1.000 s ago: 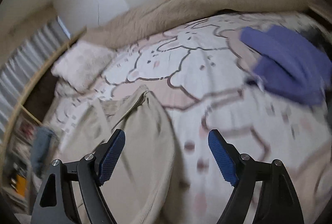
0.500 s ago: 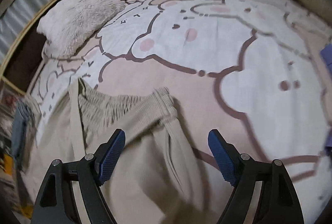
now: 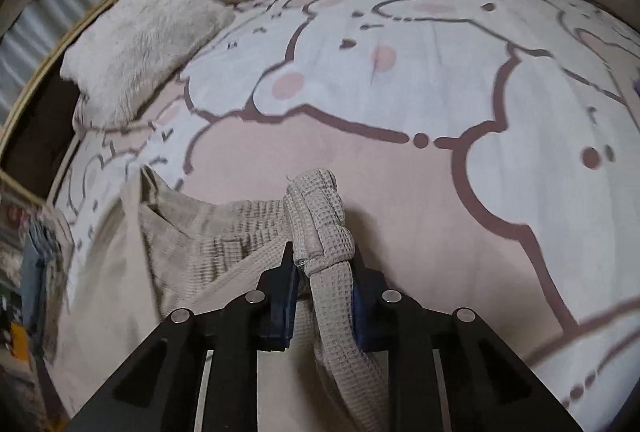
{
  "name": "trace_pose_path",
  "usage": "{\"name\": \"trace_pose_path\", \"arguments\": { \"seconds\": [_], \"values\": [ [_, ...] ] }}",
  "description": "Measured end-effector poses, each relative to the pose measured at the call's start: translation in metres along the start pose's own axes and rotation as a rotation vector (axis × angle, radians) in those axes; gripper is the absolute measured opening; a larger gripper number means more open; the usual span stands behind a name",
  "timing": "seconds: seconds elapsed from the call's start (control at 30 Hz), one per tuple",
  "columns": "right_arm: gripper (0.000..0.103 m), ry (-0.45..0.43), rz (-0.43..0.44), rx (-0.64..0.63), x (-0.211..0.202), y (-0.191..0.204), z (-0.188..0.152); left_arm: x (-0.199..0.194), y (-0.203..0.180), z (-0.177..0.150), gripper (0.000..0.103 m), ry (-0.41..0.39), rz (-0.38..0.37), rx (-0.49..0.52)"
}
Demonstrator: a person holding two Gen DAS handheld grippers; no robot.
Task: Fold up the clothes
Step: 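Grasp the folded leg edge with the right tool while the left tool holds the hem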
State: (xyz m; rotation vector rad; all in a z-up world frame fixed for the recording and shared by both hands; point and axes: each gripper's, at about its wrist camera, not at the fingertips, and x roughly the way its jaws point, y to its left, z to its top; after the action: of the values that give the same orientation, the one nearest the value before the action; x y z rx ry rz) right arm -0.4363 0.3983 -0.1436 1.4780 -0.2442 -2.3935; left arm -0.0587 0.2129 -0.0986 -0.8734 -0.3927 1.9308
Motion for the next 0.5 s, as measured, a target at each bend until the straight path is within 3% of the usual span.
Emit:
{"name": "trace_pose_path", "arguments": {
  "seconds": [0.27, 0.5],
  "values": [
    [0.022, -0.01, -0.112, -0.039, -0.043, 0.073, 0.01, -0.11, 0.019, -0.021, 0.004, -0.125, 0.128, -0.039],
    [0.022, 0.024, -0.184, -0.086, -0.022, 0.182, 0.022, -0.215, 0.055, -0.057, 0.004, -0.286, 0.292, -0.174]
  ]
}}
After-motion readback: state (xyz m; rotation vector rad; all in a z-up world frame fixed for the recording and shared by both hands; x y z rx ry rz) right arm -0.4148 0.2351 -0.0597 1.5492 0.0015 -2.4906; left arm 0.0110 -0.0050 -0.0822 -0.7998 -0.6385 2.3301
